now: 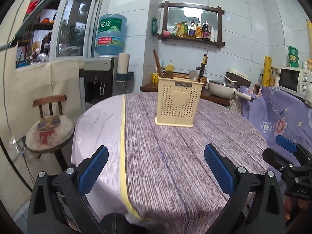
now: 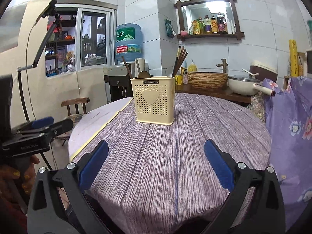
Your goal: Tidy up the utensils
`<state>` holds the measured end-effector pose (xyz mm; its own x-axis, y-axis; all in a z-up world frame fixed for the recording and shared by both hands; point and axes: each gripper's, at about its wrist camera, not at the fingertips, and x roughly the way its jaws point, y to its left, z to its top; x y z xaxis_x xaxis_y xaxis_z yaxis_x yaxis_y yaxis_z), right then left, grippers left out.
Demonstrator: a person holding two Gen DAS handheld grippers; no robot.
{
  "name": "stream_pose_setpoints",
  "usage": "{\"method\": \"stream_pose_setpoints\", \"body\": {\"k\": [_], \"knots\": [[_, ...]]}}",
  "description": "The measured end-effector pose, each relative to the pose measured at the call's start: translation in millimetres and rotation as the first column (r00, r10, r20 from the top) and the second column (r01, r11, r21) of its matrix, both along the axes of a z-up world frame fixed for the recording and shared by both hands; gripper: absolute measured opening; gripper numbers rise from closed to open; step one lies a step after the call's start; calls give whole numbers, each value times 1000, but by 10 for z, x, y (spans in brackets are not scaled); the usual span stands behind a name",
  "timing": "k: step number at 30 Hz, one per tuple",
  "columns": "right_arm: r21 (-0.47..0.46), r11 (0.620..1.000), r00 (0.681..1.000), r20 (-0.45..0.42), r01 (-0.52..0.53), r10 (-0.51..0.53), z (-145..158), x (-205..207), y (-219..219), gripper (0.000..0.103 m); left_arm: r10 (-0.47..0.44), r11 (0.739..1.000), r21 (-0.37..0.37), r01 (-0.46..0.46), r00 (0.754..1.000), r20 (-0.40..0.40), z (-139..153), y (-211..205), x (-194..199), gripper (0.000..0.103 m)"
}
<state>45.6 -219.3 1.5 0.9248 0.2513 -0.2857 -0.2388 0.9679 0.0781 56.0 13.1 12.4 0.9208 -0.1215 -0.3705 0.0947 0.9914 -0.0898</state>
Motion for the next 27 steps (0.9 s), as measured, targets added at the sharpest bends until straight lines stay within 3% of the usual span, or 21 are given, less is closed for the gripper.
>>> {"method": "stream_pose_setpoints", "body": {"k": [5,27], "knots": [[12,1000,1000,12,16,-16,-33,-187,-3,97,14,999,-41,-15,1000,-6,-116,17,-141,98],[-10,1000,1000,16,14,-14,-32,-203,36,97,-2,999,-36,3,1000,23,-114,-29,-260,98]]}}
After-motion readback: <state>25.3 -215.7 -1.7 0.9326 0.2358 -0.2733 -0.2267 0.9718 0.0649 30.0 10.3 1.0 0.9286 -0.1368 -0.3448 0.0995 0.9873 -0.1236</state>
